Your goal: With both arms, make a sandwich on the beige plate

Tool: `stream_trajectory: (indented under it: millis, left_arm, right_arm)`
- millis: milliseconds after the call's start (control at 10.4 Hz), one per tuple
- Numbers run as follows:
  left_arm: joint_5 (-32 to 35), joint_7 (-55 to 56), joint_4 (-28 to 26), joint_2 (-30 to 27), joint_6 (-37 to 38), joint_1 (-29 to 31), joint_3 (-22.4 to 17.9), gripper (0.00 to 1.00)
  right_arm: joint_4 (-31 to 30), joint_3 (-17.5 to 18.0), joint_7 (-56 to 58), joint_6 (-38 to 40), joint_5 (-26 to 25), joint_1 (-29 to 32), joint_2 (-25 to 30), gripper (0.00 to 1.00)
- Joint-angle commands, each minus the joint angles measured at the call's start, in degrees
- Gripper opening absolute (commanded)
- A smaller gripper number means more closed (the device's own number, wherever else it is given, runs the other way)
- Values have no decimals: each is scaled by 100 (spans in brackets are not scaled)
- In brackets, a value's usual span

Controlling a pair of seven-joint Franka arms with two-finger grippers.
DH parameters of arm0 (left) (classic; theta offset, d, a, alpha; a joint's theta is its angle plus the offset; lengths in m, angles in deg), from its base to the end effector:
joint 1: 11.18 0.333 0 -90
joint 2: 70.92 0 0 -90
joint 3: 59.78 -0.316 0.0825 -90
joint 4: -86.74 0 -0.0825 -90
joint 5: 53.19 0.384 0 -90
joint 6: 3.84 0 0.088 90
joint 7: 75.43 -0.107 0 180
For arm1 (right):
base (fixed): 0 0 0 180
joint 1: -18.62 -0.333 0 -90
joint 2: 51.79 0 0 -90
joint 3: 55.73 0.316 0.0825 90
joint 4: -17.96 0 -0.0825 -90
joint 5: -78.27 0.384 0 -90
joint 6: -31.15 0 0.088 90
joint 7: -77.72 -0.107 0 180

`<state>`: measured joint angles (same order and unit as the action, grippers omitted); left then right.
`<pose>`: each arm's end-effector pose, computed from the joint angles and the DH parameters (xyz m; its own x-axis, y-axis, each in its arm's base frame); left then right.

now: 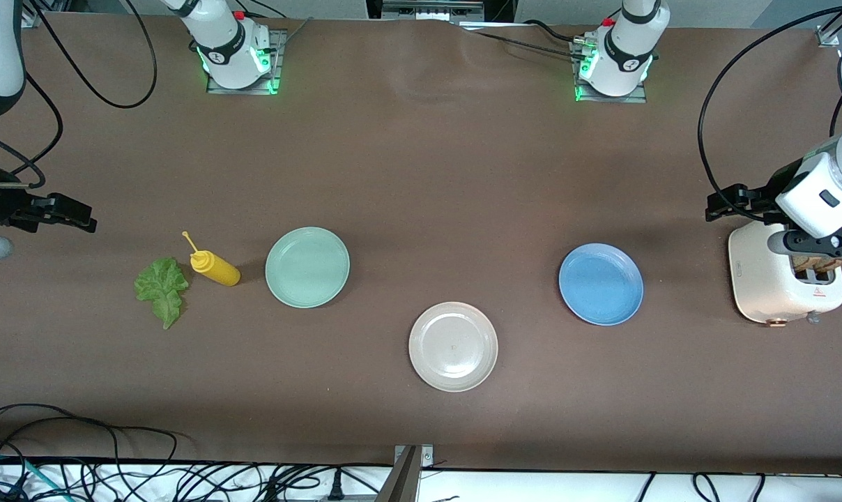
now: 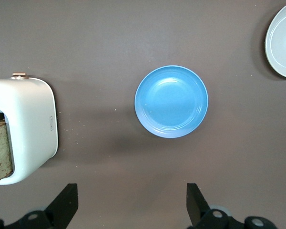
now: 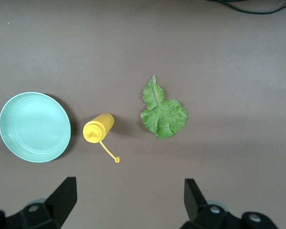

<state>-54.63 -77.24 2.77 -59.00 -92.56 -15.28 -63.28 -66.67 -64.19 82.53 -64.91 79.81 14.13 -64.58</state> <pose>0.6102 -0.0127 0.5509 0.9914 -0.0423 -0.1240 -0.0405 -0.9990 0.0163 0.6261 -0.0316 0.5474 0.9997 0.0148 -0.0217 0.0148 -0.9999 0.0041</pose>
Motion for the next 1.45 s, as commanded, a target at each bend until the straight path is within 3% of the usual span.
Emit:
stream_trajectory:
  millis: [0,964,1350]
  left_arm:
    - [-84,-162,12,-31,110,49,-1,100]
    - [-58,-171,-58,-13,180,75,-1,100]
    - [-58,-171,-76,-13,189,75,-1,100]
  right_arm:
    - [-72,19,-86,96,-75,1,136,100]
    - [-72,10,-94,535,-75,10,162,100]
    - [-89,2,-103,290,-93,10,145,100]
